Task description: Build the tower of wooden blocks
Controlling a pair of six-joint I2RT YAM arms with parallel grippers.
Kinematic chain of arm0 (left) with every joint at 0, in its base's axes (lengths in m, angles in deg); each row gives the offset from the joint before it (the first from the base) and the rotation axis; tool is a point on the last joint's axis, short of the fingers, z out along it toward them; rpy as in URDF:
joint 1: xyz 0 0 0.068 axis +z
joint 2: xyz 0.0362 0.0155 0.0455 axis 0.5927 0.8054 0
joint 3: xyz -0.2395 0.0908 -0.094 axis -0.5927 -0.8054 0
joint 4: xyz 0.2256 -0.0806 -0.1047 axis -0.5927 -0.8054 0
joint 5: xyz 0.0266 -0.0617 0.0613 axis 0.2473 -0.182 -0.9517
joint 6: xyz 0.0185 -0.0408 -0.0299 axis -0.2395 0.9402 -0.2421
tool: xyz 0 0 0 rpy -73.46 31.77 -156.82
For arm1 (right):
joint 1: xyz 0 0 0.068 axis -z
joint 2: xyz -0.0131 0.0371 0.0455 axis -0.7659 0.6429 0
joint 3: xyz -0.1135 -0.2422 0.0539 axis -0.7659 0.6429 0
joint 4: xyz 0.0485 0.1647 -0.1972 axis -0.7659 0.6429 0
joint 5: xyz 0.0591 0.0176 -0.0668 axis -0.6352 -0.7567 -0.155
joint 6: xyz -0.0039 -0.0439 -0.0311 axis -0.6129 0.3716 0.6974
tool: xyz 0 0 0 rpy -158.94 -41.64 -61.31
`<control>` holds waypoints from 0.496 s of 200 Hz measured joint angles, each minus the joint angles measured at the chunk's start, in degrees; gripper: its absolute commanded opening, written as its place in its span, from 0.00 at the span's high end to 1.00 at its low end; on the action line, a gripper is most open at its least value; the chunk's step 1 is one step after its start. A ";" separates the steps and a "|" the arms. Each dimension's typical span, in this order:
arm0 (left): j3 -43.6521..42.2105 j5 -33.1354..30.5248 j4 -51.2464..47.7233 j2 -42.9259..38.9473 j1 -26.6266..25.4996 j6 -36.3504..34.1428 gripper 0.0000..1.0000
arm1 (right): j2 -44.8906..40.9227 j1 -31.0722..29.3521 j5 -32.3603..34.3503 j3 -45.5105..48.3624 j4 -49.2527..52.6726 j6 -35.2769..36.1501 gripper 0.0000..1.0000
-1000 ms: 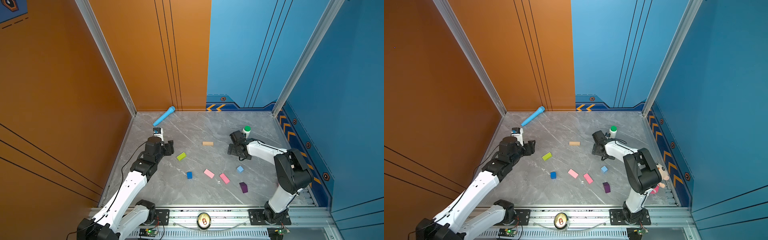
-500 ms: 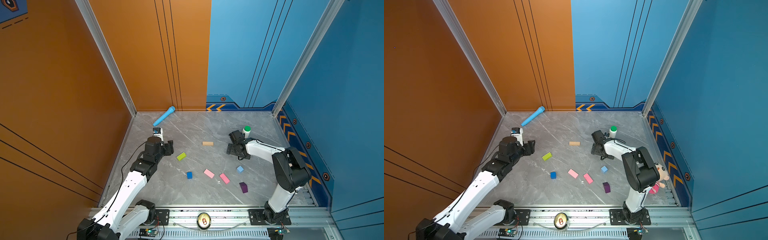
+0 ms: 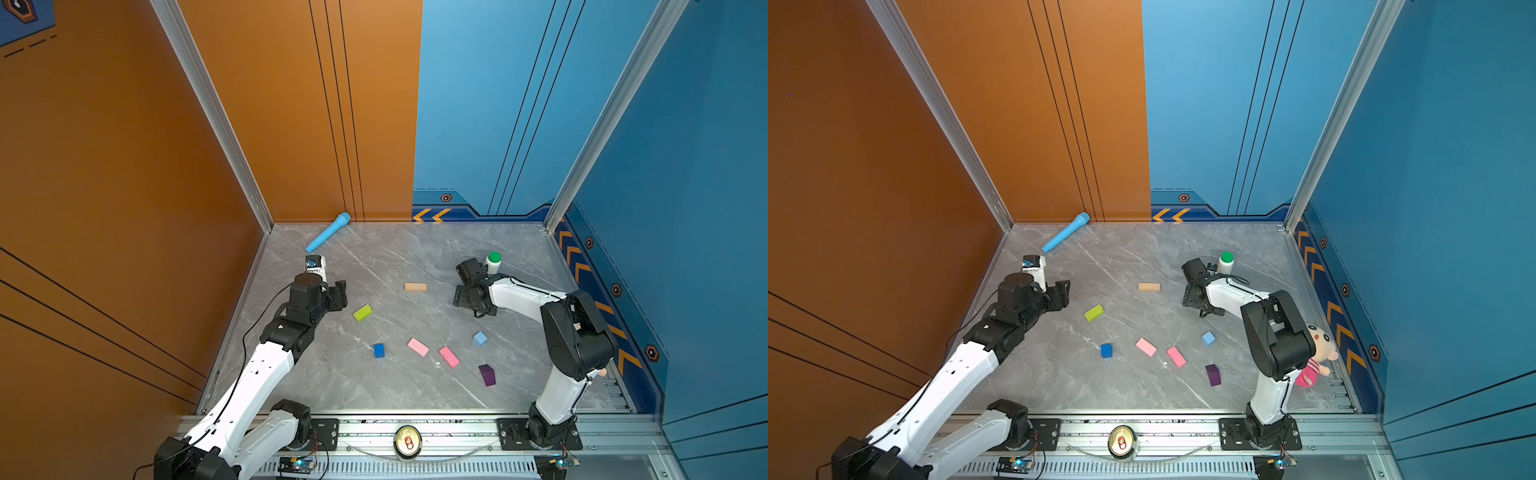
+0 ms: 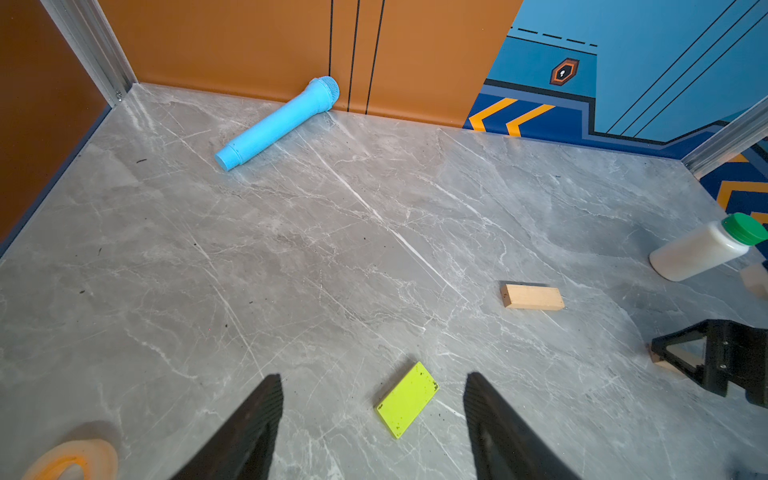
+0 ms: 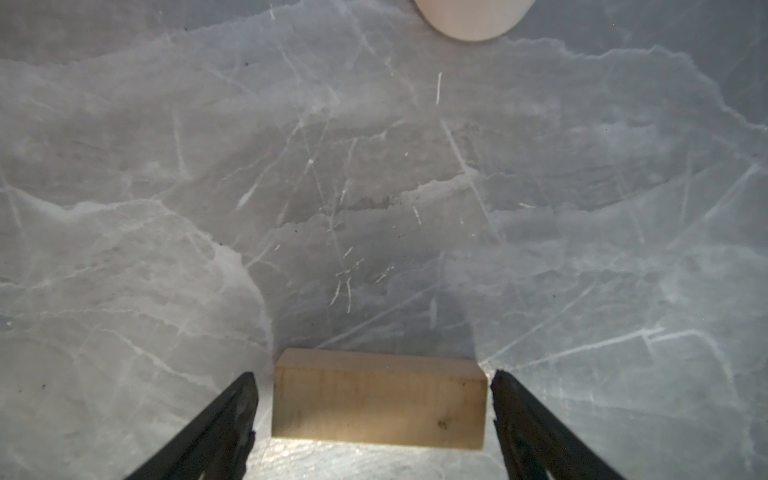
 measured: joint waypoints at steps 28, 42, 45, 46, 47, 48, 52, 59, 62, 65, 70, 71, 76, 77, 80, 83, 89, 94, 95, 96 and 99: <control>0.00 0.00 0.00 0.00 0.04 0.00 0.29 | 0.00 0.00 0.00 0.02 0.00 0.00 0.11; 0.00 0.00 0.00 0.00 0.04 0.00 0.29 | 0.04 0.00 0.00 0.00 0.00 0.00 0.11; 0.00 0.00 0.00 0.00 0.04 0.00 0.29 | 0.04 0.00 0.00 0.02 0.00 0.00 0.11; 0.00 0.00 0.00 0.00 0.04 0.00 0.29 | 0.04 0.00 0.00 0.02 0.02 0.00 0.11; 0.00 0.00 0.00 0.00 0.04 0.00 0.29 | 0.04 0.00 0.00 0.00 0.00 0.00 0.11; 0.00 0.00 0.00 0.00 0.04 0.00 0.29 | 0.07 0.00 0.00 0.02 0.00 0.00 0.11; 0.00 0.00 0.00 0.00 0.04 0.00 0.29 | 0.09 0.00 0.00 0.00 0.02 0.00 0.11; 0.00 0.00 0.00 0.00 0.04 0.00 0.29 | 0.11 0.00 0.00 0.02 0.00 0.00 0.11; 0.00 0.00 0.00 0.00 0.04 0.00 0.29 | 0.11 0.00 0.00 0.02 0.00 0.00 0.11; 0.00 0.00 0.00 0.00 0.04 0.00 0.29 | 0.11 0.00 0.00 0.00 0.00 0.00 0.11; 0.00 0.00 0.00 0.00 0.04 0.00 0.29 | 0.15 0.00 0.00 0.02 0.00 -0.02 0.11; 0.00 0.00 0.00 0.00 0.04 0.00 0.29 | 0.15 0.00 0.00 0.00 0.02 0.00 0.11; 0.00 0.00 0.00 0.00 0.04 0.00 0.30 | 0.15 0.00 0.00 0.00 0.00 -0.02 0.11; 0.00 0.00 0.00 0.00 0.04 0.00 0.29 | 0.17 0.00 0.00 0.00 0.00 0.00 0.11; 0.00 0.00 0.00 0.00 0.04 0.00 0.29 | 0.20 0.00 0.00 0.02 0.00 0.00 0.11; 0.00 0.00 0.00 0.00 0.04 0.00 0.29 | 0.24 0.00 0.00 0.02 0.00 -0.02 0.11; 0.00 0.00 0.00 0.00 0.04 0.00 0.29 | 0.28 0.00 0.00 0.02 0.00 -0.02 0.11; 0.00 0.00 0.00 0.00 0.04 0.00 0.29 | 0.37 0.00 0.00 0.00 0.00 0.00 0.11; 0.00 0.00 0.00 0.00 0.04 0.00 0.29 | 0.37 0.00 0.00 0.02 0.00 -0.02 0.11; 0.00 0.00 0.00 0.00 0.04 0.00 0.29 | 0.39 0.00 0.00 0.02 0.00 0.00 0.11; 0.00 0.00 0.00 0.00 0.04 0.00 0.29 | 0.48 0.00 -0.02 0.02 0.00 0.00 0.11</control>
